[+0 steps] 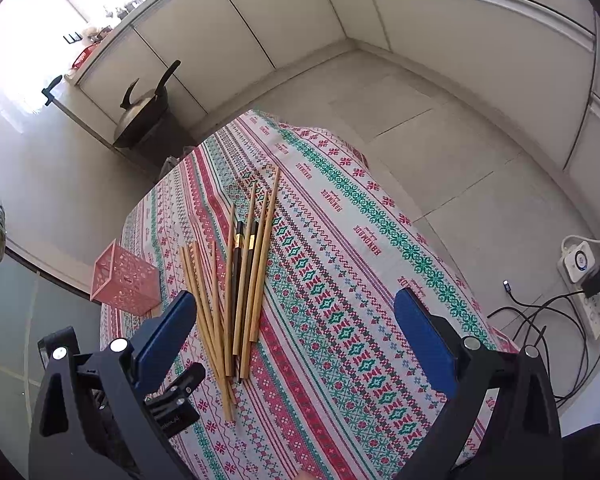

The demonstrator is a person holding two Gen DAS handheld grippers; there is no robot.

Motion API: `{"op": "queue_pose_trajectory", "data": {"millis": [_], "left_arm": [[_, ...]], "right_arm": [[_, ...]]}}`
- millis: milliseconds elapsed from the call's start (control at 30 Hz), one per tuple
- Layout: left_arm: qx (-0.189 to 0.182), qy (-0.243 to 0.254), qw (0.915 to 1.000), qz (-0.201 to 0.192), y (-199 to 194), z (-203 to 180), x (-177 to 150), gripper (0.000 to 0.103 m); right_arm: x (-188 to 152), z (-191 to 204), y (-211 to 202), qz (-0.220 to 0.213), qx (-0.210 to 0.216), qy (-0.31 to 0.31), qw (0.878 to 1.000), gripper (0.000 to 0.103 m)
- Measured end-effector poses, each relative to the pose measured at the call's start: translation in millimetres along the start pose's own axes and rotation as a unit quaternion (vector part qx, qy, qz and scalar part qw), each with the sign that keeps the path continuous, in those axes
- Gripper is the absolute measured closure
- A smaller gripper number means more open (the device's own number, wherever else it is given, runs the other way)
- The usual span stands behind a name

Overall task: Organize utensils
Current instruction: 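Lower both tools toward the pile of wooden chopsticks, then close the left tool on a wooden chopstick while the right tool grasps another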

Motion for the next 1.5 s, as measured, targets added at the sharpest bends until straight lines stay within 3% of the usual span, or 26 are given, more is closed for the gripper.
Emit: {"op": "queue_pose_trajectory", "data": {"millis": [67,167,300,433,500,567,667,767,1000,1100,1300,1500], "left_arm": [[0.001,-0.007,1.0,0.0,1.0,1.0,11.4,0.025],[-0.011,-0.002,0.9998,-0.014,-5.3,-8.7,30.0,0.031],[-0.064,0.006,0.9979,-0.008,-9.2,-31.7,69.1,0.033],[-0.099,-0.003,0.9945,0.031,-1.5,-46.1,115.0,0.026],[-0.103,-0.006,0.9937,0.044,6.0,-50.4,131.4,0.035],[-0.114,0.003,0.9913,0.067,16.1,-60.3,142.1,0.052],[-0.092,0.023,0.9921,0.083,40.7,-76.9,155.2,0.072],[-0.073,0.028,0.9932,0.086,62.4,-92.8,166.6,0.074],[0.003,0.047,0.9951,0.087,106.6,-121.8,184.1,0.079],[0.019,0.041,0.9955,0.084,111.5,-123.1,186.8,0.098],[-0.005,0.046,0.9974,0.055,95.2,-97.8,175.6,0.099],[-0.062,0.048,0.9967,-0.02,13.8,-59.0,147.7,0.099]], "right_arm": [[3.0,-1.9,-1.6,0.002,0.002,0.012,1.0,0.007],[13.4,-1.5,-3.6,0.005,0.018,0.036,0.999,0.007],[39.9,4.8,-4.5,0.011,0.048,0.071,0.996,0.007],[79.9,7.4,3.8,0.024,0.093,0.121,0.988,0.007],[97.1,-0.1,8.2,0.012,0.089,0.132,0.987,0.007],[107.0,-15.2,12.3,-0.005,0.074,0.144,0.987,0.007],[104.3,-42.1,27.4,0.008,0.061,0.181,0.982,0.007],[102.2,-56.0,37.0,0.028,0.078,0.219,0.972,0.007],[112.4,-59.5,37.1,0.018,0.065,0.201,0.977,0.007],[114.1,-60.0,48.2,0.024,0.048,0.193,0.98,0.007],[116.0,-47.7,95.4,0.054,-0.027,0.115,0.992,0.009],[120.7,-27.9,155.1,0.097,-0.072,0.039,0.992,0.026]]}}
Point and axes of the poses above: each gripper's, at about its wrist camera, not at the fingertips, and y roughly the way its jaws point, z to its left, x to its top, the point moved 6 cm from there along y, roughly the way its jaws point, and after that the axes turned 10 degrees about x, right-handed, at the moved point
